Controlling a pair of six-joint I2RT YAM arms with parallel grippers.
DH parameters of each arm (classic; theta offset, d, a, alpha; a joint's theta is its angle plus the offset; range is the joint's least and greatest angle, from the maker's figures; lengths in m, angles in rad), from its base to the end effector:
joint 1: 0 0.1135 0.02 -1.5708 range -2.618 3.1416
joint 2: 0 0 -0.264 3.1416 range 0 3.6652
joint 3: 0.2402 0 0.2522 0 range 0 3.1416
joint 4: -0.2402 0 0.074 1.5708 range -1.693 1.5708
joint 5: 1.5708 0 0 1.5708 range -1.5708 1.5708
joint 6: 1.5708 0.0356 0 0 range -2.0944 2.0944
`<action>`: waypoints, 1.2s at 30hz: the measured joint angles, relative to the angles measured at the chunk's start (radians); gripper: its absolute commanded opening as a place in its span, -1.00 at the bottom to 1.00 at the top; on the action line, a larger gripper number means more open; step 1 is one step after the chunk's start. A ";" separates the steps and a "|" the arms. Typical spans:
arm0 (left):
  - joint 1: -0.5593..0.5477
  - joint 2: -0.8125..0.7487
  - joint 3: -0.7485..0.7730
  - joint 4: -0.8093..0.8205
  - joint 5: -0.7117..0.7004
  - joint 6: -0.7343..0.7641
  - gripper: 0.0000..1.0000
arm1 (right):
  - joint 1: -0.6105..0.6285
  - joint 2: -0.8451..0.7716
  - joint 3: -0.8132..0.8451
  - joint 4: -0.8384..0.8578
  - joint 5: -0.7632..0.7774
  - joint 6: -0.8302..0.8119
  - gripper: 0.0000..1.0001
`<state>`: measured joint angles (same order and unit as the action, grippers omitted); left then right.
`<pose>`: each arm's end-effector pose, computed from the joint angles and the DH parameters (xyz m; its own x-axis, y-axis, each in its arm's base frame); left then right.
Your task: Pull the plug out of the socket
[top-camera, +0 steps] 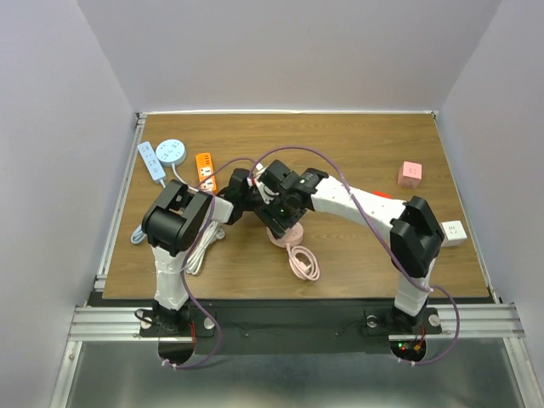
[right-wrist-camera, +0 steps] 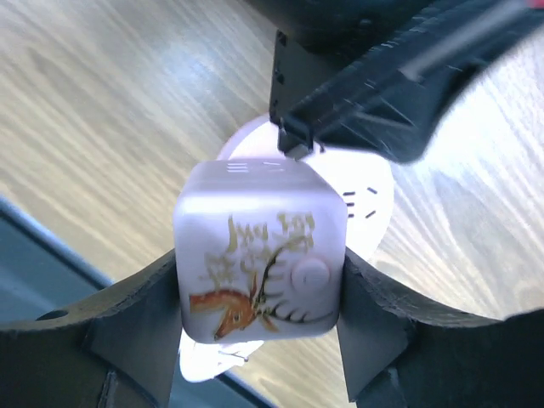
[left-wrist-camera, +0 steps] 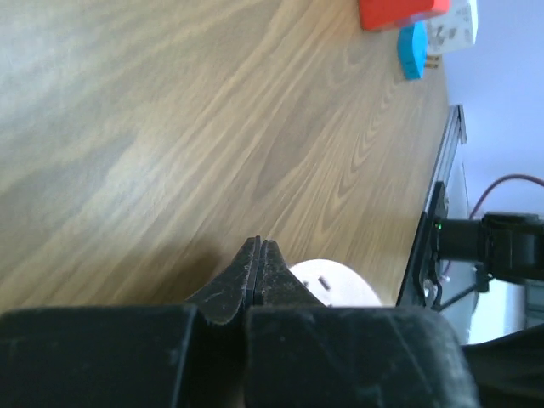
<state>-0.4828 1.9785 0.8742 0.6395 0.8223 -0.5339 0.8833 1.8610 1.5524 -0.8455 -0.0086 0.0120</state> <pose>0.3211 -0.1978 0.1200 -0.7978 0.0272 -0.6024 0.5693 0.3630 -0.7376 0.2482 0.3028 0.2490 -0.5896 -0.6991 -0.4046 -0.7680 0.6403 0.0127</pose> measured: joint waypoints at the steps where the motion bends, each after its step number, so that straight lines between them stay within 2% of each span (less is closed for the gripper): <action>1: 0.001 0.006 -0.005 0.000 0.000 -0.002 -1.00 | -0.002 -0.011 -0.003 -0.004 -0.002 0.006 -0.99; 9: 0.006 0.008 -0.017 -0.053 0.014 -0.001 -1.00 | -0.047 -0.141 -0.031 0.048 0.107 0.021 -0.99; 15: 0.030 -0.047 0.032 -0.257 -0.032 0.022 -1.00 | -0.057 -0.163 -0.101 0.109 0.188 0.038 -0.99; 20: 0.076 -0.114 0.139 -0.432 -0.136 0.032 -1.00 | -0.057 -0.089 -0.126 0.114 0.219 0.113 -0.99; 26: 0.096 -0.200 0.181 -0.477 -0.185 0.030 -1.00 | -0.057 0.007 -0.105 0.123 0.219 0.212 -0.99; 31: 0.092 -0.202 0.136 -0.483 -0.209 0.018 -1.00 | -0.057 0.043 -0.060 0.123 0.233 0.313 -0.99; 36: 0.092 -0.224 0.018 -0.474 -0.243 -0.022 -1.00 | -0.066 0.094 0.008 0.118 0.245 0.459 -0.99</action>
<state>-0.3912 1.7550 0.8925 0.1658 0.5789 -0.5560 0.8173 1.9553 1.5608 -0.7273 0.2359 0.4713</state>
